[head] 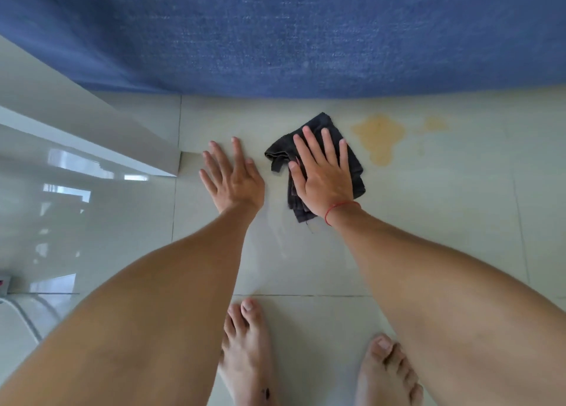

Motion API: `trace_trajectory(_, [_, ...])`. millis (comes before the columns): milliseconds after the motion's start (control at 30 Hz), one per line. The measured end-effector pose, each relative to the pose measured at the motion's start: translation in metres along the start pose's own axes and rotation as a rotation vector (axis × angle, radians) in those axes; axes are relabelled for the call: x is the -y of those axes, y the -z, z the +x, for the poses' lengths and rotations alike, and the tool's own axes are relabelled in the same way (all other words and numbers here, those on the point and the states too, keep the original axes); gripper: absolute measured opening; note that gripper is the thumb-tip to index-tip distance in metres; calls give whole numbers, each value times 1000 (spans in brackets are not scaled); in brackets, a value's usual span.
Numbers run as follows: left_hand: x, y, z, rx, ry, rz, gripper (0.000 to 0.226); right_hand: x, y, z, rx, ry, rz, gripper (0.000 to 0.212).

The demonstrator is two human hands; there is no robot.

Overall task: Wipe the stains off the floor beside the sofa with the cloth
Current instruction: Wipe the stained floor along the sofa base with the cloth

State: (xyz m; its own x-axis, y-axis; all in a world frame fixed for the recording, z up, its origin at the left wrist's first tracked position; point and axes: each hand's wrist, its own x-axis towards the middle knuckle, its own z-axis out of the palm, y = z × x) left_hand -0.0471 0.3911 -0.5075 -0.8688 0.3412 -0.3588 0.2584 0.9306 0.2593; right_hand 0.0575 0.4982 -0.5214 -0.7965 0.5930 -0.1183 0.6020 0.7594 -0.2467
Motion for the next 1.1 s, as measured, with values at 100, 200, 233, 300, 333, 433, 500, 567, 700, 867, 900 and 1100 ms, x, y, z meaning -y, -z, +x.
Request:
trace_trajectory(100, [-2,-3,10,5,2,0,54,9,-3,15,-45,-109,32,55])
trace_trajectory(200, [-3,-5,7,-3,9,8,55,19,-3,32,-38,-150,50,59])
trace_trajectory(233, [-3,-4,6,0,8,8,55,22,-4,35,-29,-144,47,59])
trace_trajectory(300, [-3,-2,8,19,5,1,55,26,-5,37,-13,-124,39,58])
trace_trajectory(333, [-2,0,9,40,3,-10,55,25,-4,35,-4,-106,32,57])
trace_trajectory(433, [-1,6,10,91,-9,-50,55,19,-1,21,24,-16,18,55])
trace_trajectory(500, [-1,9,8,62,-15,-67,54,15,1,6,50,9,28,53])
trace_trajectory(567, [-7,10,8,-7,-61,-39,54,11,2,-12,48,-2,43,53])
trace_trajectory(700, [-25,10,18,57,-227,36,55,-23,6,-44,57,-8,32,55])
trace_trajectory(867, [-27,1,25,190,-174,144,58,-53,17,-37,49,-53,31,52])
trace_trajectory(900, [-27,2,25,200,-171,151,58,-51,17,-29,40,-88,45,51])
trace_trajectory(1100, [-28,2,27,227,-177,182,58,-25,9,31,-69,-289,79,49])
